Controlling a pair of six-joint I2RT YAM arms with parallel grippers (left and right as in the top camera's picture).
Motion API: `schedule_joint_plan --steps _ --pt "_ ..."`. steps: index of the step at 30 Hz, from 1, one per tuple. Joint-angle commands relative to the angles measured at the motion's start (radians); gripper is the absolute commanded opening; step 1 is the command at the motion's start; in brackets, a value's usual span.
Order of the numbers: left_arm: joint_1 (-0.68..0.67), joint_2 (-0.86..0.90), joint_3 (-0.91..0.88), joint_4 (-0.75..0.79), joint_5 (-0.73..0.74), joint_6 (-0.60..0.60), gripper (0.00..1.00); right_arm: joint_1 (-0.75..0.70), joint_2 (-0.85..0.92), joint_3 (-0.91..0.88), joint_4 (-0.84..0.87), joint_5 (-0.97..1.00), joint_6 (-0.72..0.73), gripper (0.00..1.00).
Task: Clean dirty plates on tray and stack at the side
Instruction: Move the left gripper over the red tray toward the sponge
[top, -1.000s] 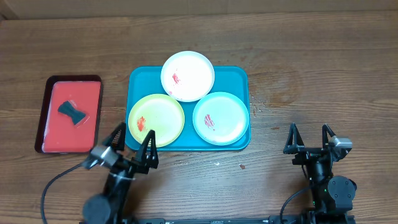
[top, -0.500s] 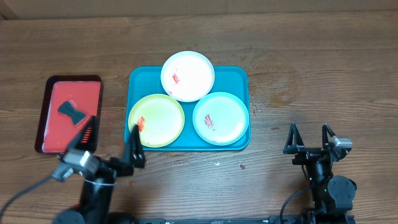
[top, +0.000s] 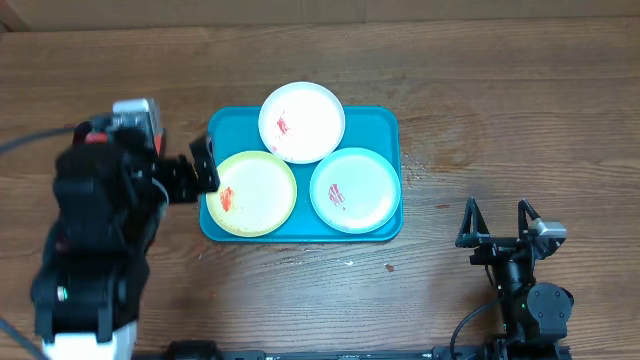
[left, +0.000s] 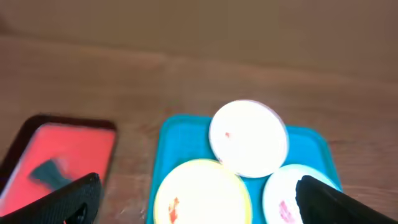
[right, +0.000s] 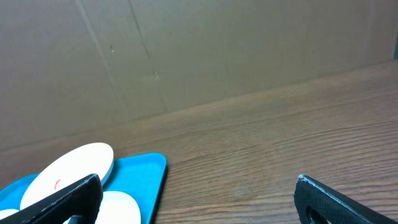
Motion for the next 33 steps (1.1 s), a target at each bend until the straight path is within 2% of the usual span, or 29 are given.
schedule_joint_plan --steps 1,4,7,11,14,16,21,33 --pt "0.073 0.125 0.142 -0.082 -0.078 -0.025 1.0 0.003 -0.01 -0.01 0.008 0.01 -0.007 1.0" --pt "0.167 0.241 0.204 -0.141 -0.077 -0.066 1.0 0.003 -0.01 -0.01 0.008 0.01 -0.008 1.0" --pt "0.248 0.32 0.208 -0.137 -0.081 -0.071 1.0 0.003 -0.01 -0.01 0.008 0.01 -0.008 1.0" --pt "0.352 0.416 0.207 -0.129 -0.081 -0.171 1.0 0.003 -0.01 -0.01 0.008 0.01 -0.008 1.0" --pt "0.395 0.487 0.207 -0.102 -0.08 -0.204 1.0 0.003 -0.01 -0.01 0.008 0.01 -0.008 1.0" --pt "0.402 0.53 0.207 -0.103 -0.093 -0.202 1.0 0.003 -0.01 -0.01 0.008 0.01 -0.008 1.0" --pt "0.402 0.669 0.206 -0.053 -0.333 -0.247 1.0 0.003 -0.01 -0.01 0.008 0.01 -0.008 1.0" --pt "0.402 0.958 0.206 0.061 -0.36 -0.252 1.0 0.003 -0.01 -0.01 0.008 0.01 -0.008 1.0"
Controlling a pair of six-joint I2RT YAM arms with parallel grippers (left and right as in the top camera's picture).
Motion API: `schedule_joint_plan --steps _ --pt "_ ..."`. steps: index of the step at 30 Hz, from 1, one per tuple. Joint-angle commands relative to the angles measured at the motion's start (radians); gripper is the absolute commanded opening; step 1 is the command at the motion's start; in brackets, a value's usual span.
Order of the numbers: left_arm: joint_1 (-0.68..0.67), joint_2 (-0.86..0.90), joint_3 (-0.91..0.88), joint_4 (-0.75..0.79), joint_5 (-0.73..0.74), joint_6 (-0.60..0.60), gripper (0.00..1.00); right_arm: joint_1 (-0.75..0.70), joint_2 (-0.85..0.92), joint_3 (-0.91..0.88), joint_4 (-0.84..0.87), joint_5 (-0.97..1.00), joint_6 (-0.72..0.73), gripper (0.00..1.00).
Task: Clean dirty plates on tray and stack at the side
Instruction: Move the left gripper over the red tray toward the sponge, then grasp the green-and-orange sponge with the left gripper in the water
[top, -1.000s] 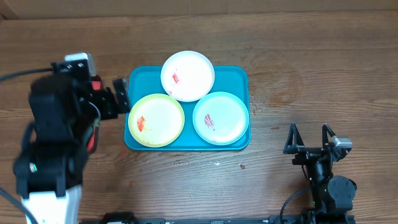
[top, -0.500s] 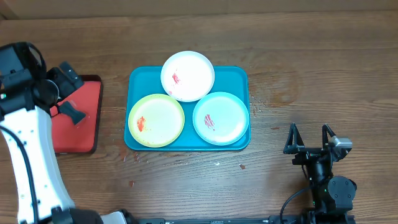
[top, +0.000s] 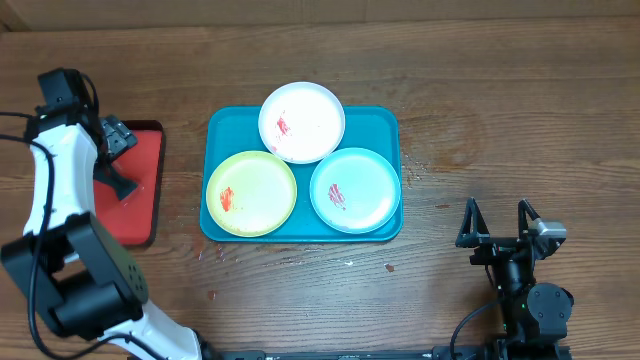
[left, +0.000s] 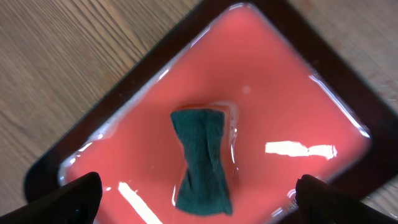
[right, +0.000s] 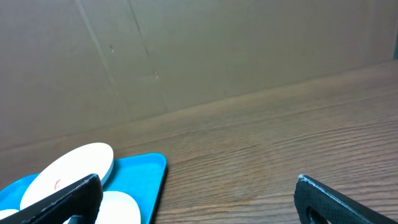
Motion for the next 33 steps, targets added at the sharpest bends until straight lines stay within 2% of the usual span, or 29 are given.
schedule_joint_plan --steps 1,14,17,20,22,27,33 --pt "0.001 0.064 0.015 0.01 -0.024 -0.018 1.0 0.003 -0.01 -0.01 0.008 0.01 -0.008 1.0" --pt "0.098 0.196 0.015 0.07 0.158 -0.016 1.0 0.003 -0.01 -0.01 0.008 0.01 -0.008 1.0" --pt "0.111 0.206 0.015 0.089 0.204 0.012 0.94 0.003 -0.01 -0.01 0.008 0.01 -0.008 1.0" --pt "0.112 0.218 0.014 0.108 0.268 0.037 0.93 0.003 -0.01 -0.01 0.008 0.01 -0.008 1.0" --pt "0.112 0.224 0.014 0.119 0.285 0.039 0.86 0.003 -0.01 -0.01 0.008 0.01 -0.008 1.0" --pt "0.112 0.231 0.014 0.122 0.286 0.039 0.52 0.003 -0.01 -0.01 0.008 0.01 -0.008 1.0" --pt "0.112 0.231 0.014 0.101 0.281 0.04 0.24 0.003 -0.01 -0.01 0.008 0.01 -0.008 1.0"
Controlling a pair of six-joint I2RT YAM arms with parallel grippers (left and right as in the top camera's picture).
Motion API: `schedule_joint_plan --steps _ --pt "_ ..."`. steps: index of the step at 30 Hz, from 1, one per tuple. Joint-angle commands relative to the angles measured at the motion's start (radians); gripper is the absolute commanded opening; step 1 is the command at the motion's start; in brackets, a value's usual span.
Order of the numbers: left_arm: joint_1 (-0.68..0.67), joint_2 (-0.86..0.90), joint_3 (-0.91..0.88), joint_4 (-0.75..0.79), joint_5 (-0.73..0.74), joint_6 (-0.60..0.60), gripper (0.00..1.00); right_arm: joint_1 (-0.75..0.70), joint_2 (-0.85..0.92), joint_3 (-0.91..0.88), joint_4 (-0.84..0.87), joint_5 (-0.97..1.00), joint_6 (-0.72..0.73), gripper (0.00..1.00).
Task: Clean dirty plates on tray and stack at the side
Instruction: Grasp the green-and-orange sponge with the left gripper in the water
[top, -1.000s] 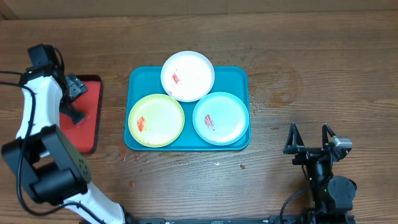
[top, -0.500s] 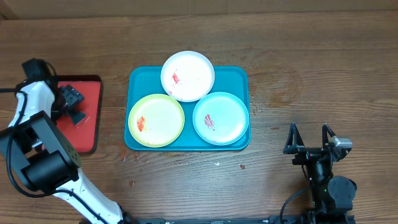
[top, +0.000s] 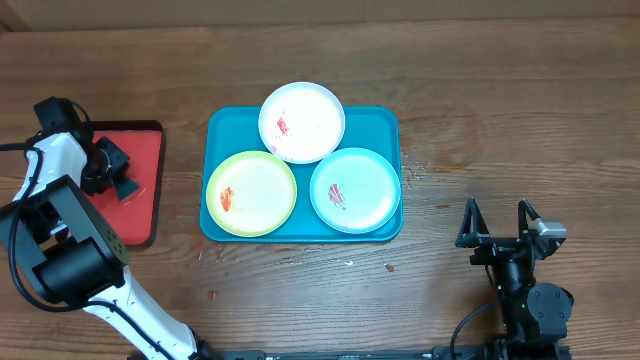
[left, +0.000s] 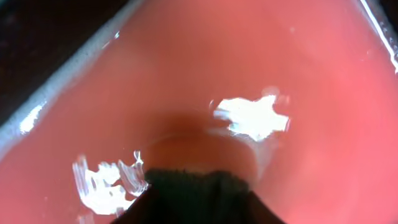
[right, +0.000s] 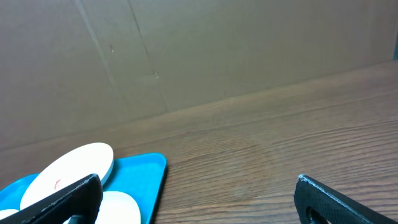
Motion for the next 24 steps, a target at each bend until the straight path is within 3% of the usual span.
schedule_joint_plan --steps 1,4,5,6,7,8,9,17,20,24 --pt "-0.004 0.017 0.014 -0.018 0.013 0.008 0.19 0.003 -0.01 -0.01 0.007 0.01 -0.008 1.0" --pt "-0.004 0.017 0.014 -0.039 0.006 0.008 0.07 0.003 -0.01 -0.01 0.007 0.01 -0.007 1.0" --pt "-0.004 0.017 0.014 -0.051 0.005 0.008 0.09 0.003 -0.01 -0.01 0.007 0.01 -0.008 1.0" --pt "-0.004 0.017 0.014 -0.063 0.007 0.007 0.27 0.003 -0.01 -0.01 0.007 0.01 -0.008 1.0" --pt "-0.004 0.017 0.014 -0.074 0.008 0.007 0.53 0.003 -0.01 -0.01 0.007 0.01 -0.008 1.0" --pt "-0.005 0.017 0.014 -0.09 0.008 0.007 0.86 0.003 -0.01 -0.01 0.007 0.01 -0.008 1.0" --pt "-0.006 0.017 0.014 -0.105 0.008 0.007 1.0 0.003 -0.01 -0.01 0.007 0.01 -0.008 1.0" --pt "-0.007 0.017 0.014 -0.223 0.072 0.007 0.98 0.003 -0.01 -0.01 0.007 0.01 -0.008 1.0" --pt "-0.008 0.017 0.014 -0.236 0.077 0.007 0.78 0.003 -0.01 -0.01 0.007 0.01 -0.008 1.0" --pt "-0.008 0.017 0.014 -0.241 0.077 0.007 0.32 0.003 -0.01 -0.01 0.007 0.01 -0.008 1.0"
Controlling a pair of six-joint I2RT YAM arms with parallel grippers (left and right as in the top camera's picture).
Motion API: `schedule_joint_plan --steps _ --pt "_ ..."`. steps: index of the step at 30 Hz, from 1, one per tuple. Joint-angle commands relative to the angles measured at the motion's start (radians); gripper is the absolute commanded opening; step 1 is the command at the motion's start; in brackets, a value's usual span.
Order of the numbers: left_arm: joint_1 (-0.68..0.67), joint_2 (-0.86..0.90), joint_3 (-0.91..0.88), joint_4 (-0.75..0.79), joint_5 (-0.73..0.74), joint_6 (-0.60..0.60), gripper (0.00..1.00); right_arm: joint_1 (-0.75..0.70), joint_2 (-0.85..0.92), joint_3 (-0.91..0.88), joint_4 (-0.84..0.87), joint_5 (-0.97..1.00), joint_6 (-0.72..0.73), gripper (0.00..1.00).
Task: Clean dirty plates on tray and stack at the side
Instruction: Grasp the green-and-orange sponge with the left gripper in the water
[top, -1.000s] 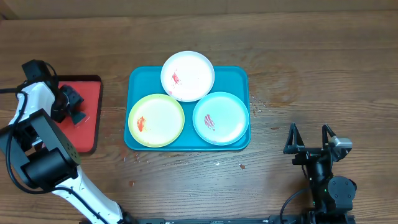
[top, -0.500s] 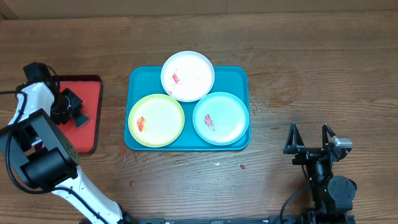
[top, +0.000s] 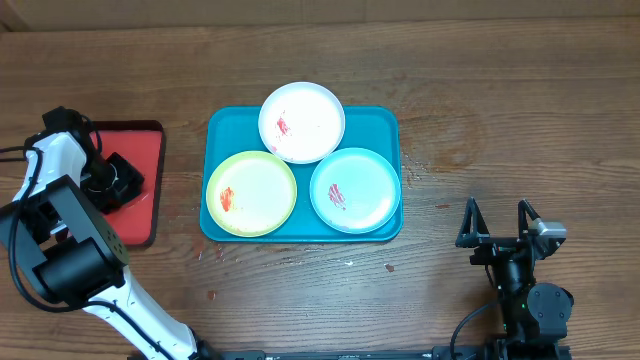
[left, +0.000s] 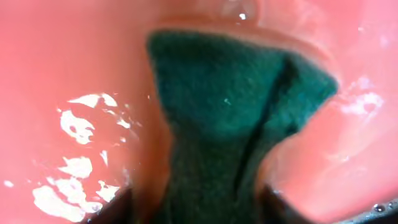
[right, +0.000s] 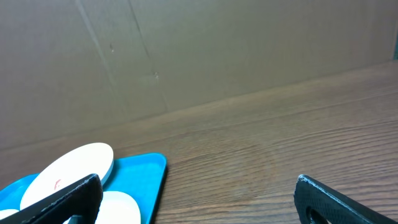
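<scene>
Three dirty plates lie on the teal tray (top: 385, 125): a white plate (top: 302, 122) at the back, a yellow-green plate (top: 251, 193) front left and a pale blue plate (top: 355, 189) front right, each with red smears. My left gripper (top: 115, 178) is down in the red tray (top: 145, 140) at the left. Its wrist view shows a dark green sponge (left: 224, 93) lying in the wet red tray (left: 68, 56), its near end pinched between the closing fingers of my left gripper (left: 199, 214). My right gripper (top: 497, 222) rests open at the front right.
Crumbs and red specks (top: 390, 267) dot the wood in front of and right of the teal tray. The right wrist view shows the white plate (right: 68, 165) and the teal tray's corner (right: 149, 168) far left, with a cardboard wall (right: 217, 50) behind.
My left gripper has turned in the red tray and its fingers have come in on the sponge, which now fills the wrist view. The right arm and the plates are unchanged.
My left gripper was open beside the yellow-green plate at the teal tray's left edge. Then it was over the red tray with the sponge below it. Then it was low in the tray above the sponge, and now it grips the sponge.
</scene>
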Motion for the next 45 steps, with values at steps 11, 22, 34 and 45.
schedule_joint_plan --steps 11,22,34,45 --pt "-0.006 0.016 0.01 0.048 0.004 0.012 0.9 0.003 -0.01 -0.01 0.008 0.01 -0.008 1.0" --pt "-0.006 0.016 0.01 0.199 -0.071 0.019 0.98 0.003 -0.01 -0.01 0.008 0.01 -0.008 1.0" --pt "-0.006 0.016 0.01 0.202 -0.127 0.026 0.06 0.003 -0.01 -0.01 0.008 0.01 -0.008 1.0" --pt "-0.007 0.016 0.01 0.049 -0.042 0.026 0.96 0.003 -0.01 -0.01 0.008 0.01 -0.008 1.0"
